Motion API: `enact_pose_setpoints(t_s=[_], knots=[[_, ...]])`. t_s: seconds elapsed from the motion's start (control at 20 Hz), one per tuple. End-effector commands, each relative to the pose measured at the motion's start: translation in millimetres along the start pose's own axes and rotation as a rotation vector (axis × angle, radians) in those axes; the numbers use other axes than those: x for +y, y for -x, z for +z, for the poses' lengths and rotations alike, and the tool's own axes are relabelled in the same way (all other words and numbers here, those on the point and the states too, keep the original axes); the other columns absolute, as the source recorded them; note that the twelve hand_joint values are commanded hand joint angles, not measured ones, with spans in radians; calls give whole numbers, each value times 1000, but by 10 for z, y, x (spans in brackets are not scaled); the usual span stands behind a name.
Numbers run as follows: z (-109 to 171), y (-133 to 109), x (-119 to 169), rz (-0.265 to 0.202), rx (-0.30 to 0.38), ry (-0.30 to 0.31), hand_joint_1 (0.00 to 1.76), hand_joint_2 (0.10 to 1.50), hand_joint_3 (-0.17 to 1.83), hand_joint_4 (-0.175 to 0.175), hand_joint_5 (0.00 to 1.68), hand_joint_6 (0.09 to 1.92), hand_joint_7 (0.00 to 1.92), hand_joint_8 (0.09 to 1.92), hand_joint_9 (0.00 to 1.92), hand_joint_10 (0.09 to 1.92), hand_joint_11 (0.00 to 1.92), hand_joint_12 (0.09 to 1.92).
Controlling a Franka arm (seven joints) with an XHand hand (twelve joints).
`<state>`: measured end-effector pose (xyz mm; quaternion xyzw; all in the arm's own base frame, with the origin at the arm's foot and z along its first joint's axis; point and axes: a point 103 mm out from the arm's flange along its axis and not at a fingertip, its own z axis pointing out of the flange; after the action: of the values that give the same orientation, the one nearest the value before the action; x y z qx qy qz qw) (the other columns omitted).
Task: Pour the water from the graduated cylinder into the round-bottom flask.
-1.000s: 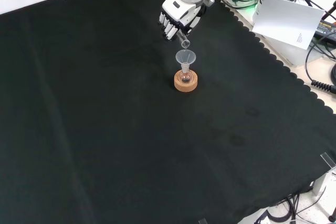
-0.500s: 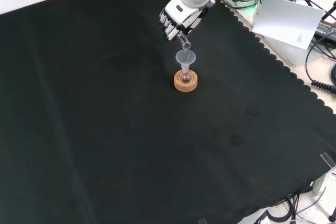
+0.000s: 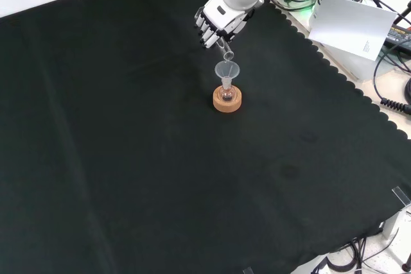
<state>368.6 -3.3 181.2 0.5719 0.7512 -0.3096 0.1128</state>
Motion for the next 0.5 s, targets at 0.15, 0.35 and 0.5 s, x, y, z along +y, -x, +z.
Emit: enact_pose_setpoints(t_s=[0.15, 0.35, 0.5], knots=[[-22, 9, 12, 3, -28, -11, 1089, 1170, 0, -76, 886, 1153, 1076, 537, 1386, 87, 1298, 731], [-24, 20, 17, 8, -38, -13, 1089, 1170, 0, -77, 886, 1153, 1076, 537, 1387, 87, 1298, 730], [-32, 27, 19, 12, -48, -14, 1089, 1170, 0, -77, 887, 1153, 1076, 537, 1387, 87, 1298, 729]])
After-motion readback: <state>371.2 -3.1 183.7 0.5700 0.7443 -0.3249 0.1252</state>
